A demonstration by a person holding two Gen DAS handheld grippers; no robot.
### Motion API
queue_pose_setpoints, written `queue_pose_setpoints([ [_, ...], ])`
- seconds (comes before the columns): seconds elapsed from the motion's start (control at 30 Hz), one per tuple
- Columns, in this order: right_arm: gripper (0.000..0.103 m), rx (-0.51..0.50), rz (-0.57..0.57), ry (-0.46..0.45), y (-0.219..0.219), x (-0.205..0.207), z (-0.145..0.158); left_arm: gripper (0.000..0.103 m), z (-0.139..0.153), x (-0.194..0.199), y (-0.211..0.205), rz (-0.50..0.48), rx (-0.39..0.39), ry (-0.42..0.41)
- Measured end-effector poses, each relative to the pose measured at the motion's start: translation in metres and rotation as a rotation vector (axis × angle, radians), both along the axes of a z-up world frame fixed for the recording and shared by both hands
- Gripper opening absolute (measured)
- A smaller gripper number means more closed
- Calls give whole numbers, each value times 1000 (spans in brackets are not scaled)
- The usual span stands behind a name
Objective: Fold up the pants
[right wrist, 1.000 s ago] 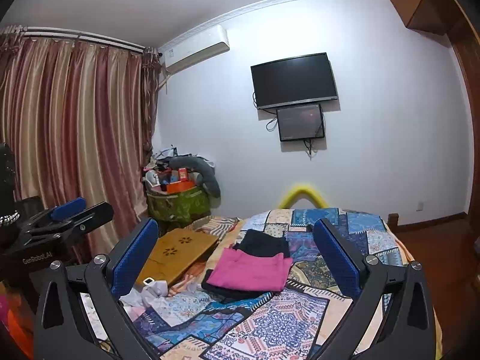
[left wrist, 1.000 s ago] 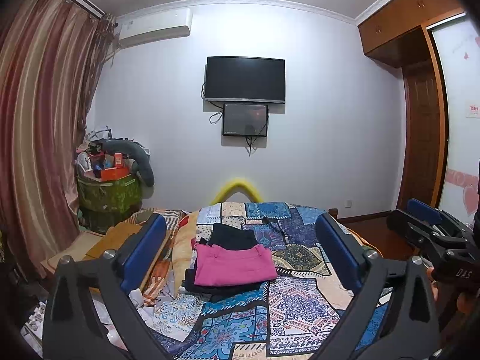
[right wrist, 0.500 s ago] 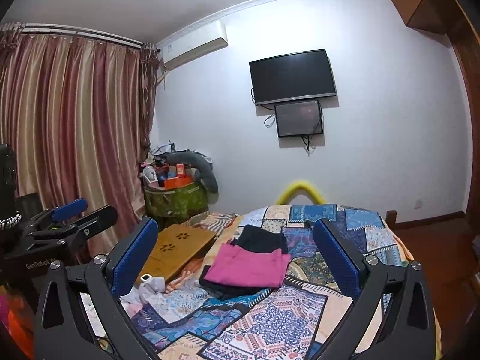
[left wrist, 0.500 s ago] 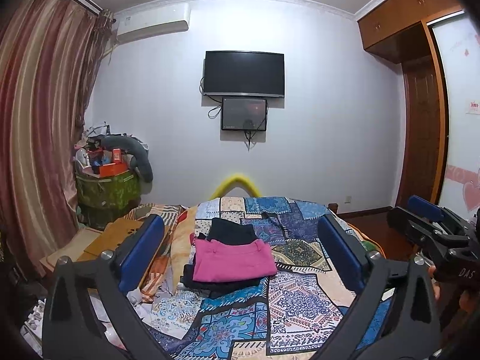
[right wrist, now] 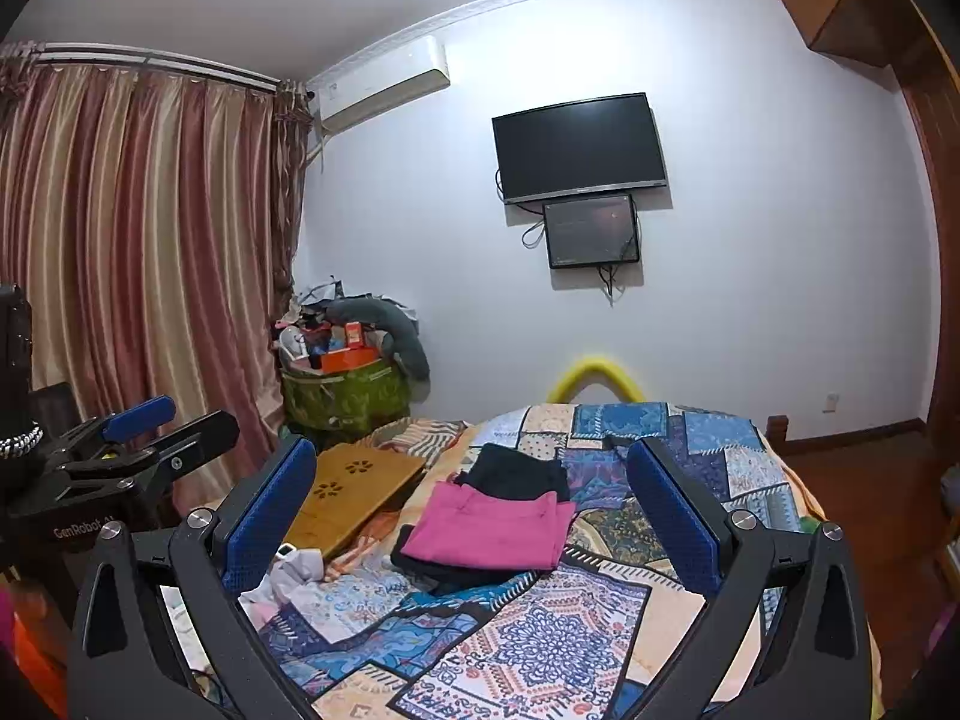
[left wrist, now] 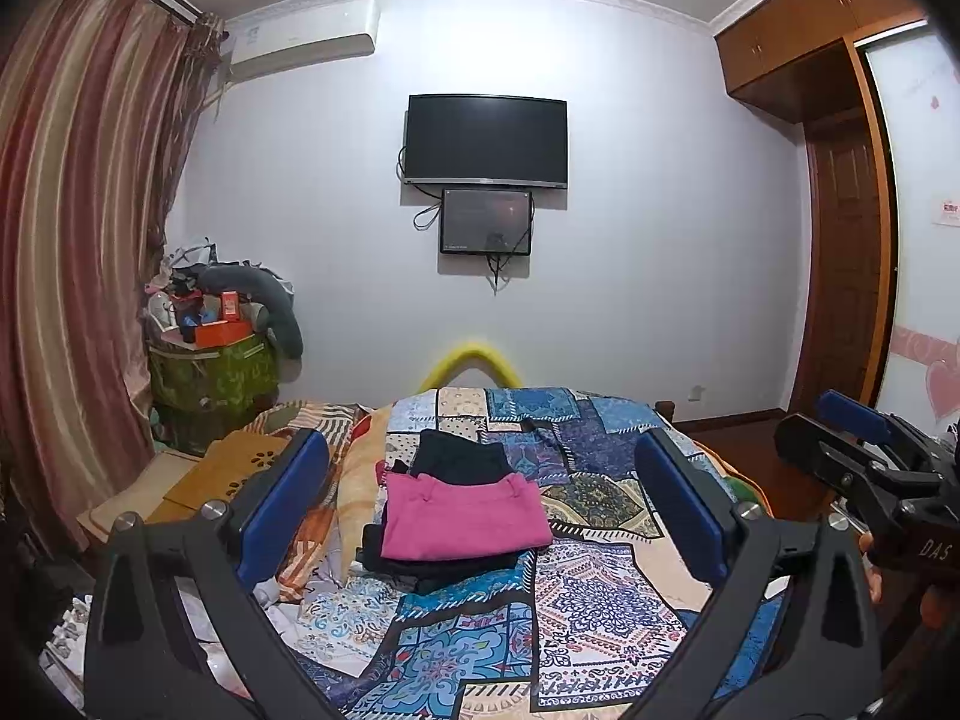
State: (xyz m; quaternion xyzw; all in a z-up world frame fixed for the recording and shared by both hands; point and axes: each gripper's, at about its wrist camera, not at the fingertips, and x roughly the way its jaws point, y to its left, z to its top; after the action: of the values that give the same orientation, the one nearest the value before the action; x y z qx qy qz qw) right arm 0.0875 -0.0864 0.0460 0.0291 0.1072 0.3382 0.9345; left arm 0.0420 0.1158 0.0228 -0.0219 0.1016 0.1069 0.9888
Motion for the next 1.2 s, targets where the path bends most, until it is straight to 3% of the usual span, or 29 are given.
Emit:
queue_pose_setpoints([
  [1.2, 103, -4, -24, 5, -3, 0, 1, 103, -9, 9, 7, -44, -5, 24],
])
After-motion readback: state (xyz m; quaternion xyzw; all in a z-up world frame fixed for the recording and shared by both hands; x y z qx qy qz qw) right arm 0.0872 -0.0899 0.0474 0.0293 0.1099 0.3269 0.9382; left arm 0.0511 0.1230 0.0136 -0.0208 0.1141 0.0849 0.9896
